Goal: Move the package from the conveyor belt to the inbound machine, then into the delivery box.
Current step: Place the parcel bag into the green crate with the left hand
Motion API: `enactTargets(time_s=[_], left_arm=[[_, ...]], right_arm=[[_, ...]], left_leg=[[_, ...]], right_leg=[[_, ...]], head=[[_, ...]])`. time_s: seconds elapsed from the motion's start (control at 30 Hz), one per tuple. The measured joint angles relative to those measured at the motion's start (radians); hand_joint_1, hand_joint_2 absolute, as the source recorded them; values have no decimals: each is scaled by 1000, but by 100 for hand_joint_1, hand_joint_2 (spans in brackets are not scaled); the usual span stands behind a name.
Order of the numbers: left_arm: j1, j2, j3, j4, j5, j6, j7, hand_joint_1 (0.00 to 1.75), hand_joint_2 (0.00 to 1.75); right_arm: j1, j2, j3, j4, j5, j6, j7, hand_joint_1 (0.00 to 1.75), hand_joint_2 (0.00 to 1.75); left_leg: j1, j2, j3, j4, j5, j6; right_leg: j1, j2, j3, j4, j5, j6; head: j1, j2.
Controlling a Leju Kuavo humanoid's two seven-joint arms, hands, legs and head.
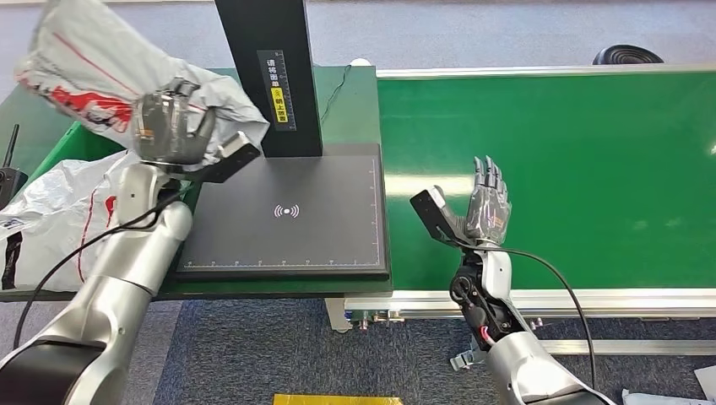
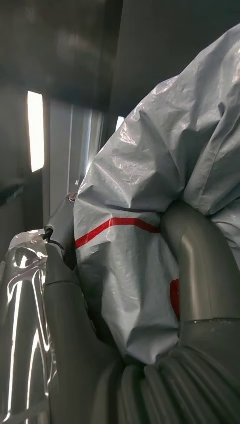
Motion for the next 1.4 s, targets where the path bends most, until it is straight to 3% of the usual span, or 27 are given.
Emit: enactTargets(time_s=[0.2,0.4,0.6,0.63,0.67,0.73,0.77,0.8,1.13,1.4], left_arm=[[14,57,108,0,-31,0,9,174,175],[71,132,376,-36,-89,2,-73,175,175],[91,151,499,-42,-100,2,-117,171,175],[91,151,509,-42,-102,2,-117,161,175],[91,151,518,-42,-105,2,-115,117,175],[91,148,529,-42,-112,2,-109,33,87],[92,146,533,-43,-115,2,-105,0,44],[93,143,536,-44,-115,2,-103,0,0],[111,116,543,-57,-119,2,-99,0,0],[126,74,501,-74,-110,2,-129,0,0]], right_arm=[[10,-9,-13,0,10,0,6,0,0],[45,-29,-40,-2,22,0,30,0,0],[62,-33,-45,-11,24,0,33,0,0],[62,-33,-46,-12,25,0,33,0,0],[63,-34,-47,-13,26,0,33,0,0],[63,-33,-50,-13,27,0,33,0,0],[63,-33,-51,-13,27,0,33,0,0],[63,-32,-51,-13,28,0,33,0,0],[62,-27,-51,-13,28,0,33,0,0],[62,-23,-51,-13,26,0,35,0,0]], left_leg=[[0,-1,-1,0,0,0],[0,4,0,0,-1,-1],[0,1,0,0,-1,-1],[0,1,0,0,-1,-1],[0,1,0,0,-1,-1],[0,1,0,0,-1,-1],[0,1,0,0,-1,-1],[0,1,0,0,-1,-1],[0,1,0,0,-1,-1],[0,1,0,0,-1,-1]], right_leg=[[0,0,0,0,0,0],[0,6,-2,0,0,-1],[0,4,-1,0,0,-1],[0,4,-1,0,0,-1],[0,4,-1,0,0,-1],[0,3,-1,0,0,-1],[0,3,-1,0,0,-1],[0,3,-1,0,0,-1],[0,3,-1,0,0,-1],[0,3,-1,0,0,-1]], head=[[1,0],[0,0],[0,0],[0,0],[0,0],[0,0],[0,0],[0,0],[0,0],[0,0]])
